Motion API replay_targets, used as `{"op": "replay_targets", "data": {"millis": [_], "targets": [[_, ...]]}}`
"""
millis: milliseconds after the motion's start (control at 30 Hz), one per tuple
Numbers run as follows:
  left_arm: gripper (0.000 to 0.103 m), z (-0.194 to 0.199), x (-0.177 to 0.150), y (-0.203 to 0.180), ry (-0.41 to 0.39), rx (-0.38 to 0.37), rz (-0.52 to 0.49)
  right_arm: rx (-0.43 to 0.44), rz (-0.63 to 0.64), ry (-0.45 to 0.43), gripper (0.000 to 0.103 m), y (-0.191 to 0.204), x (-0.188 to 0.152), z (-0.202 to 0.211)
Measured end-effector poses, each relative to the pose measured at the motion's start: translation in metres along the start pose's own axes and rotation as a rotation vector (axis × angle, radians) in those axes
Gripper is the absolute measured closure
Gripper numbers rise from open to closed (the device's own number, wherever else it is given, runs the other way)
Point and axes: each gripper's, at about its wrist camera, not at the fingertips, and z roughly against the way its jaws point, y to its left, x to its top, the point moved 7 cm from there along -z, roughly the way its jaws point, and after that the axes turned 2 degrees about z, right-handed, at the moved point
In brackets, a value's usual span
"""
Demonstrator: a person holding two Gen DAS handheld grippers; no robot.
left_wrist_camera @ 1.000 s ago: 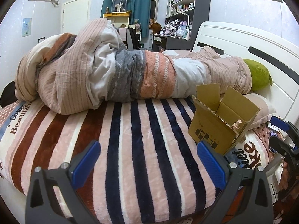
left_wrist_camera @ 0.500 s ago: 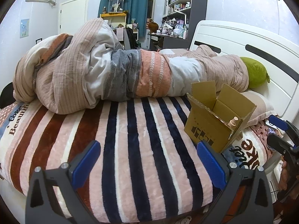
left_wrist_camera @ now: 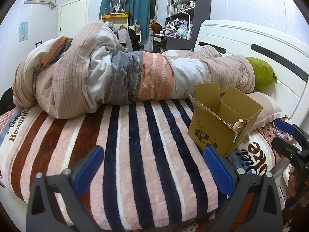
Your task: Organize rigid objects
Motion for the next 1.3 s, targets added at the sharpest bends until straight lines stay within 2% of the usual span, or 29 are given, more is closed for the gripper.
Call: {"op": "replay_targets", "data": {"millis": [1300], "targets": [[0.001,-0.002,-0.003,-0.002,0.004,-0.004,0.004,0.023,-0.024,0.014,0.000,0.013,-0.006,-0.008]]}}
